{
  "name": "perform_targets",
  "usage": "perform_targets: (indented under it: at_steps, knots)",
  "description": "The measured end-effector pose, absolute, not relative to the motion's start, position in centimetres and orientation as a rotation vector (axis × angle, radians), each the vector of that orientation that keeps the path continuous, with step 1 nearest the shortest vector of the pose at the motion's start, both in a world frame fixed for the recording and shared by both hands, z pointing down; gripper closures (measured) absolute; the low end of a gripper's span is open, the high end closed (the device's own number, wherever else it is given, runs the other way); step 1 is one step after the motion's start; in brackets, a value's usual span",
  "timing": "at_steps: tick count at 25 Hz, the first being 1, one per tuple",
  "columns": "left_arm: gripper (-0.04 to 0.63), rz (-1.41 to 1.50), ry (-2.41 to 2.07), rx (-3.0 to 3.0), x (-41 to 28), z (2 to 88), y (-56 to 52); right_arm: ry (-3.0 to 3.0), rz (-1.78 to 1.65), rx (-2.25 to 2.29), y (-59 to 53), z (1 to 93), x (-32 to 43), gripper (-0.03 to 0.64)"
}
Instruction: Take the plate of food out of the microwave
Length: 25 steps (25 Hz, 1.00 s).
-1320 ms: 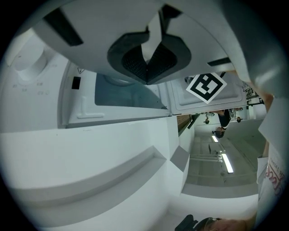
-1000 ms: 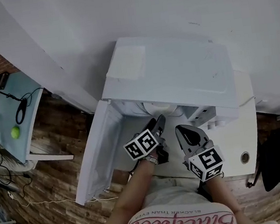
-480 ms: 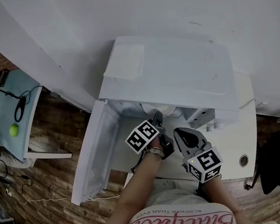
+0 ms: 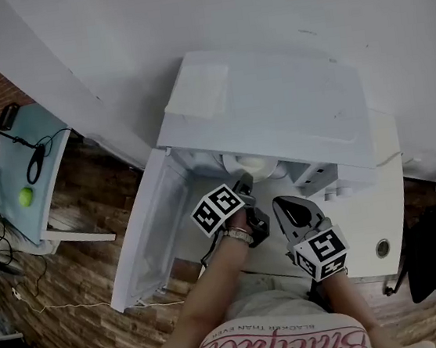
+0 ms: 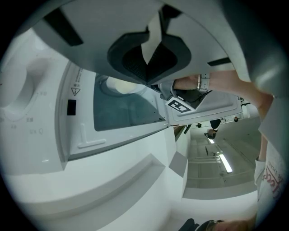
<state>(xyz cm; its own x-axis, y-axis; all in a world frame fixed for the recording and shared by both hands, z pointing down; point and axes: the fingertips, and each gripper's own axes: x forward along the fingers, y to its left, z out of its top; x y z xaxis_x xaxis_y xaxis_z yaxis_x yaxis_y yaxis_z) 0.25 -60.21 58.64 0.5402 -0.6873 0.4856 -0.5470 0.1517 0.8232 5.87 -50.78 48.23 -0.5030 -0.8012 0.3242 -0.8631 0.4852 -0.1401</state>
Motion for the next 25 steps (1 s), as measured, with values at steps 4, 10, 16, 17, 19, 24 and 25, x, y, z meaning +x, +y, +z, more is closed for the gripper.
perform_targets:
  at_steps: [4,10,16,17,19,24,25]
  knots:
    - [0.526,-0.194,-1.086,1.514,0.2,58.0,-60.6,-2.513,0.419,1.427,-50.5,48.4,5.9,0.606]
    - [0.546,-0.285,-1.031,1.468,-0.2,58.0,-60.6,-2.502,0.416,1.438,-50.1,48.4,5.9,0.606]
    - [0.557,-0.352,-1.000,1.442,-0.9,58.0,-60.7,-2.496,0.421,1.448,-49.6,48.8,5.7,0.606]
    - [0.557,-0.357,-0.996,1.440,-0.9,57.9,-60.7,-2.495,0.422,1.448,-49.5,48.8,5.6,0.606]
    - [0.558,-0.362,-0.996,1.432,-0.9,57.8,-60.6,-2.494,0.425,1.448,-49.3,48.9,5.6,0.606]
    - [0.569,-0.367,-1.000,1.453,-1.0,57.1,-60.3,-2.489,0.437,1.455,-49.0,49.3,5.8,0.606]
    - [0.572,-0.379,-0.993,1.458,-1.0,57.0,-60.2,-2.490,0.439,1.456,-49.0,49.3,5.8,0.606]
